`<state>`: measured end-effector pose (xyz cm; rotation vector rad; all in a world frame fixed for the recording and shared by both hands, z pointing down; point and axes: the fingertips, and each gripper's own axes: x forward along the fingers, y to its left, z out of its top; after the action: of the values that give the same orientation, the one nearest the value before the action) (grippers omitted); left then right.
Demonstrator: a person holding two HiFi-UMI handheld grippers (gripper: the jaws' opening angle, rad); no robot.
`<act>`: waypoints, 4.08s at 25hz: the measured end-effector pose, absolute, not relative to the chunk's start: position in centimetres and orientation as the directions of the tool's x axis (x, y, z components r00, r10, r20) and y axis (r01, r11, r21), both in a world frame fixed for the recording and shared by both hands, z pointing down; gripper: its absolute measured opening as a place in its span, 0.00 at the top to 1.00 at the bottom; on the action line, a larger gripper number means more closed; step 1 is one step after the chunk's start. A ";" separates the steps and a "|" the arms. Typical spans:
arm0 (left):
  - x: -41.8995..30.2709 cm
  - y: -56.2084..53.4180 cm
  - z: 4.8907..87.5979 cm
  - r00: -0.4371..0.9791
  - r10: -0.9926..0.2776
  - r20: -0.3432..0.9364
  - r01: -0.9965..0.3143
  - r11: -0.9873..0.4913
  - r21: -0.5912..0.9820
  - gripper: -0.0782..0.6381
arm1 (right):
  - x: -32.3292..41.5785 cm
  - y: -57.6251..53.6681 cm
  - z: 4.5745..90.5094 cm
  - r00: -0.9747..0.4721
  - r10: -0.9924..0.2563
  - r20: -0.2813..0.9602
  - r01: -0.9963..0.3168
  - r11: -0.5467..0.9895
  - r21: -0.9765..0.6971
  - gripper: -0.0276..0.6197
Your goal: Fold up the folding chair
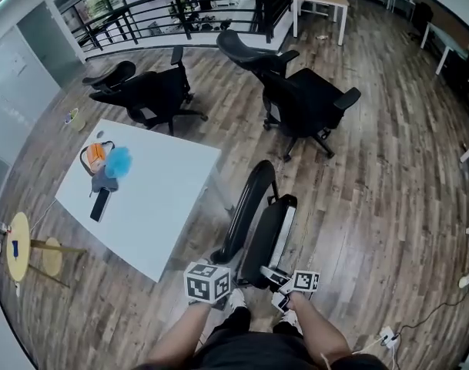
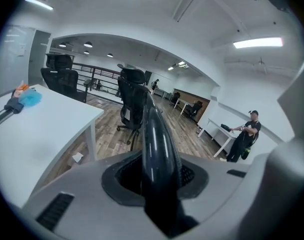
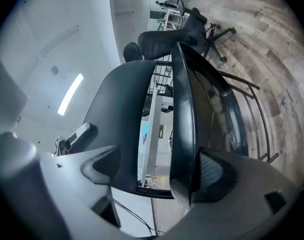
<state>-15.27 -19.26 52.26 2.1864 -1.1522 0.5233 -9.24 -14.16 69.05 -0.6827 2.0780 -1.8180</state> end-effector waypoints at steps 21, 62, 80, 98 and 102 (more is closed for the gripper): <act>-22.6 -21.9 51.8 0.565 -0.583 0.583 -0.824 -0.434 0.365 0.72 | -21.1 -19.8 68.7 -0.811 -0.584 0.043 -0.073 0.028 -0.997 0.30; -39.6 -29.3 54.9 0.531 -0.616 0.582 -0.846 -0.428 0.318 0.75 | -35.0 -25.4 69.7 -0.867 -0.485 0.117 -0.161 0.050 -0.986 0.30; -32.9 -19.3 44.4 0.379 -0.874 0.305 -0.925 -0.361 0.117 0.60 | -9.1 -17.9 58.0 -0.509 -0.843 0.175 -0.657 0.250 -0.711 0.30; -3.4 0.5 44.0 0.460 -0.862 0.212 -0.885 -0.427 0.187 0.88 | 16.6 4.7 43.7 -0.290 -0.955 0.061 -0.954 0.283 -0.100 0.93; 0.5 3.7 43.8 0.473 -0.864 0.173 -0.880 -0.453 0.145 0.88 | 18.7 8.0 42.9 -0.207 -0.977 0.043 -0.977 0.208 0.041 0.93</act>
<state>0.47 3.74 43.83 2.5066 -1.5065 0.1083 18.69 7.96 42.87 -2.0148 2.4875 0.0081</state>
